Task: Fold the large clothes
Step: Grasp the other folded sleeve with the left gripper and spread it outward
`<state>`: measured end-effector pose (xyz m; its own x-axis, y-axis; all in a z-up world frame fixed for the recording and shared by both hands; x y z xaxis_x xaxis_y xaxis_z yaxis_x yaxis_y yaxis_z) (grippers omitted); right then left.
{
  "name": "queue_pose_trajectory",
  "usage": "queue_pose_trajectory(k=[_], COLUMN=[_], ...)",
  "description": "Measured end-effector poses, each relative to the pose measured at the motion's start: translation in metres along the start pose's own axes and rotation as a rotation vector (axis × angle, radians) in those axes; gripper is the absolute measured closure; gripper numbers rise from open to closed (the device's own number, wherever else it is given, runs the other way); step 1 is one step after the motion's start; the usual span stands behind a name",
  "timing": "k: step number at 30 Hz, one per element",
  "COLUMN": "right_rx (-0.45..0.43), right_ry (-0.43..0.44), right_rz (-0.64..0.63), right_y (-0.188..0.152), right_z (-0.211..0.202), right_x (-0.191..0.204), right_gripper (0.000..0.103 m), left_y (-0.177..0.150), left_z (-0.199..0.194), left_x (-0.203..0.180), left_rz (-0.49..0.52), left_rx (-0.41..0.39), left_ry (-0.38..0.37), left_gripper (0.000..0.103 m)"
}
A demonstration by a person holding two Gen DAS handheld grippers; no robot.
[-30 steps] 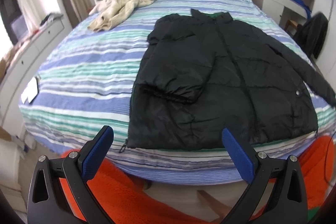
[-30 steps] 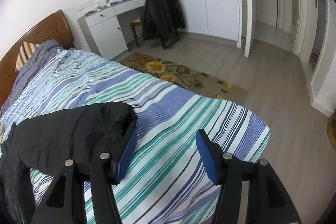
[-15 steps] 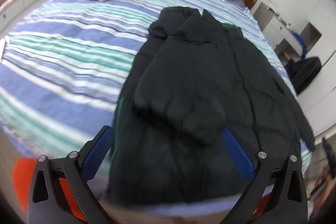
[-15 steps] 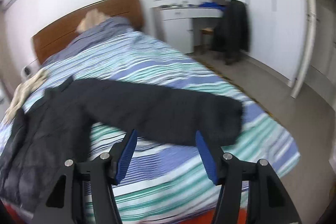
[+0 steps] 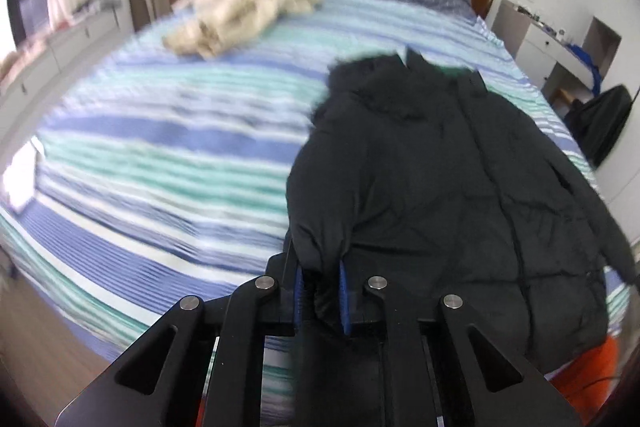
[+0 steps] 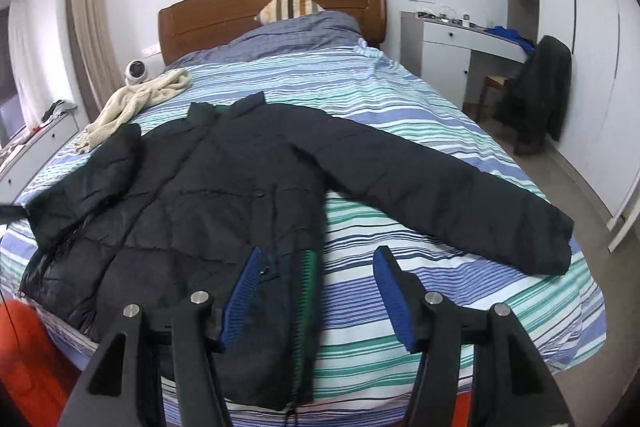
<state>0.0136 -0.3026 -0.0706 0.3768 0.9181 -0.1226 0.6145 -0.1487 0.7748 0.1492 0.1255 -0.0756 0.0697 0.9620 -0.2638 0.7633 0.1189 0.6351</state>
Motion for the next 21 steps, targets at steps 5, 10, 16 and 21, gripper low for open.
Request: queue_pose_trajectory(k=[5, 10, 16, 21], right_rx=[-0.016, -0.017, -0.004, 0.009], right_ry=[0.009, 0.024, 0.059, 0.072], right_rz=[0.009, 0.011, 0.003, -0.007], right_y=[0.003, 0.006, 0.004, 0.0], right_z=[-0.009, -0.012, -0.014, -0.018], right_x=[0.0, 0.006, 0.018, 0.026], right_gripper=[0.044, 0.044, 0.044, 0.044], left_y=[0.034, 0.058, 0.059, 0.05], left_z=[-0.049, -0.061, -0.002, 0.047], left_x=[0.06, 0.139, 0.204, 0.219], left_rz=[0.109, 0.136, 0.12, 0.103], left_rx=[-0.072, -0.089, 0.037, 0.138], left_ry=[0.273, 0.575, 0.733, 0.768], left_gripper=[0.09, 0.09, 0.089, 0.078])
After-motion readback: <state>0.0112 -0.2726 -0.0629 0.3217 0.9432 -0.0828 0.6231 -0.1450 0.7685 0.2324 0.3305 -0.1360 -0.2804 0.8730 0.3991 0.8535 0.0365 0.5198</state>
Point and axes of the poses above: each gripper's, at about its wrist camera, not at the fingertips, and z roughly the way its jaws point, x to its left, y to its top, the point moved 2 cm from there along z, roughly the way its jaws point, and after that the axes turned 15 degrees about -y, right-handed, at the moved point
